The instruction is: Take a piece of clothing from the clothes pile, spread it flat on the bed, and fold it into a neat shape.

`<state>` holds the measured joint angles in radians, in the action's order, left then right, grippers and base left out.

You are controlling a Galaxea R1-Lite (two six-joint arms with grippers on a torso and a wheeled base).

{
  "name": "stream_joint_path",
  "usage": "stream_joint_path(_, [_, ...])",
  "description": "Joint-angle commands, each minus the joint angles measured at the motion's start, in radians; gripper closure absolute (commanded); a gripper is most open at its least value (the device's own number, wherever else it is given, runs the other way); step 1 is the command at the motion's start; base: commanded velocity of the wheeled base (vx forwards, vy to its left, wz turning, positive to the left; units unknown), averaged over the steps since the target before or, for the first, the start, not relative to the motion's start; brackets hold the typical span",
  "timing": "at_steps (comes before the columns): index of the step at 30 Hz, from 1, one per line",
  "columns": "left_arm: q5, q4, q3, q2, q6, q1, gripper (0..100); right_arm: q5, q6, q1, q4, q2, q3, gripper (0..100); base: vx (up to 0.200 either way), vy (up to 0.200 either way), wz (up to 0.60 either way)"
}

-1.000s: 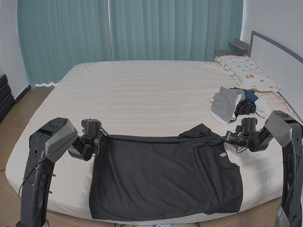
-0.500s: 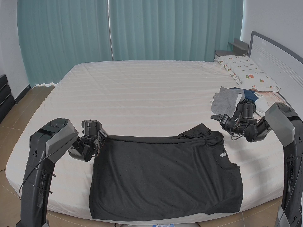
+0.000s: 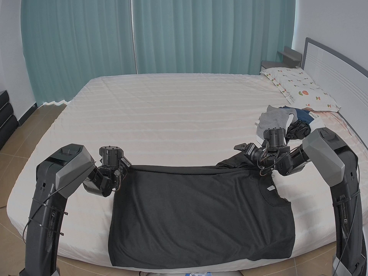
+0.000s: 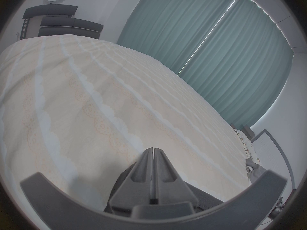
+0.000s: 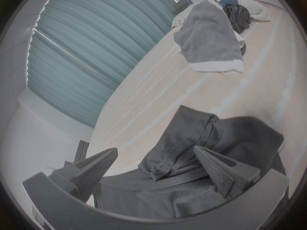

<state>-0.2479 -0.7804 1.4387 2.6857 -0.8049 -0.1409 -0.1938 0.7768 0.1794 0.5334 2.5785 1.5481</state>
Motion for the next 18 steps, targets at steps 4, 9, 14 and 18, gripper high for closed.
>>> stream_joint_path(4, [-0.002, 0.0, 0.0, 0.002, 0.0, 0.0, 100, 0.017, 0.012, 0.023, -0.029, 0.063, 0.05, 0, 0.0, 0.0, 0.0])
stream_joint_path(9, [-0.002, 0.0, 0.0, 0.002, 0.0, 0.0, 100, 0.019, 0.012, 0.026, -0.032, 0.088, 0.067, 0, 0.0, 0.0, 0.0])
stream_joint_path(14, [-0.002, 0.0, 0.0, 0.002, 0.0, 0.0, 100, 0.028, 0.019, 0.034, -0.067, 0.111, 0.106, 0, 0.0, 0.0, 0.0])
stream_joint_path(18, [-0.002, 0.0, 0.0, 0.002, 0.0, 0.0, 100, 0.042, 0.029, 0.037, -0.081, 0.13, 0.147, 100, 0.0, 0.0, 0.0])
